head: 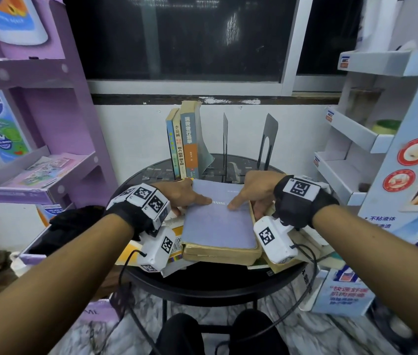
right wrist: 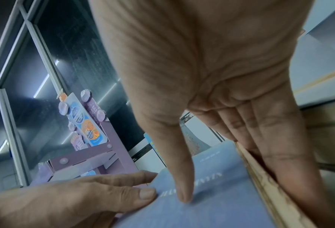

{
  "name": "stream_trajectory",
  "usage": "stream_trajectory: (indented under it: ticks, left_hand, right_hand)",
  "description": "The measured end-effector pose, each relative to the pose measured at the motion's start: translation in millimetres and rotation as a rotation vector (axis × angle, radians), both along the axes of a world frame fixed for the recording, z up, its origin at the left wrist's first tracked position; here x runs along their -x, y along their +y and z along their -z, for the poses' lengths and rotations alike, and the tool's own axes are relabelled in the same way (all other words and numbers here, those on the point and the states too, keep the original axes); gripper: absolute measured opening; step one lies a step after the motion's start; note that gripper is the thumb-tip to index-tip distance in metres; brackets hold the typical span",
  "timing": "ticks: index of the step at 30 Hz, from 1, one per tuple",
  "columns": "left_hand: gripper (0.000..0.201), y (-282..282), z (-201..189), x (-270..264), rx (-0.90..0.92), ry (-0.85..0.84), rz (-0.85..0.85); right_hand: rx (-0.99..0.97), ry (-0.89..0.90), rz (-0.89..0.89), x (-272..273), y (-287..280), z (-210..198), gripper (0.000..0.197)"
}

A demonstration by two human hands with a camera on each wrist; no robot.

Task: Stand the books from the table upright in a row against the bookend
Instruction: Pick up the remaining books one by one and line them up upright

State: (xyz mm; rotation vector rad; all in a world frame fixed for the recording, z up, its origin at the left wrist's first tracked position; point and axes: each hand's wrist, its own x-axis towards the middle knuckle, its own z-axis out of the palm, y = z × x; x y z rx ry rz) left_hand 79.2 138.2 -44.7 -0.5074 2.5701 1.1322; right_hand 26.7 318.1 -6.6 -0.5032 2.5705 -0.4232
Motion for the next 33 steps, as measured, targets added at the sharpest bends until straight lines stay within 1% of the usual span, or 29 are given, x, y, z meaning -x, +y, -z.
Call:
stream_trajectory:
  ticks: [3,6,8,10,14,16,19,22,24,27,28,31,33]
  left_hand:
    - [0.081,-2,0,-2,-0.003,0.006,0.015]
    - [0.079,-3,-3,-6,-0.062,0.028,0.016]
    - [0.073,-2,-5,-8,-0.134,0.063,-0.01]
    - [0.071,-2,-7,-11,-0.173,0.095,-0.029]
    - [0.08,1,-10,-14,-0.206,0.195,-0.068]
    - [0.081,3,-13,-15,-0.221,0.237,-0.075]
    - [0.079,2,-18,-15,-0.249,0.299,-0.081]
    - [0.084,-1,-24,-16,-0.309,0.364,-0.116]
    - [0.087,-3,-30,-16,-0.345,0.412,-0.134]
    - [0.084,-5,-43,-16,-0.383,0.492,-0.155]
    - [0.084,-6,-48,-16,-0.386,0.522,-0.162]
    - [0.083,-11,-61,-14,-0.357,0.622,-0.189]
    - [0.083,-16,-67,-14,-0.338,0.7,-0.215]
  right_hand:
    - [-0.018,0.021,-0.001,-1,1,1,0.038]
    - [-0.005,0.025,0.002,0,0,1,0.04]
    - [0.0,0.051,0.002,1,-1,1,0.044]
    - [0.004,0.086,-0.001,1,-2,0,0.042]
    - [0.007,0.148,-0.022,0,-1,-9,0.038]
    - [0.02,0.214,-0.03,-1,0,-15,0.038]
    - [0.046,0.29,-0.035,-3,2,-23,0.042]
    - [0.083,0.31,-0.025,-4,3,-31,0.046]
    - [0.13,0.307,-0.012,-5,2,-37,0.053]
    - [0.217,0.329,0.008,-3,0,-46,0.067]
    - [0.247,0.345,0.015,-2,-1,-48,0.069]
    - [0.319,0.446,0.021,-1,-4,-56,0.068]
    - [0.378,0.544,0.017,1,-9,-58,0.073]
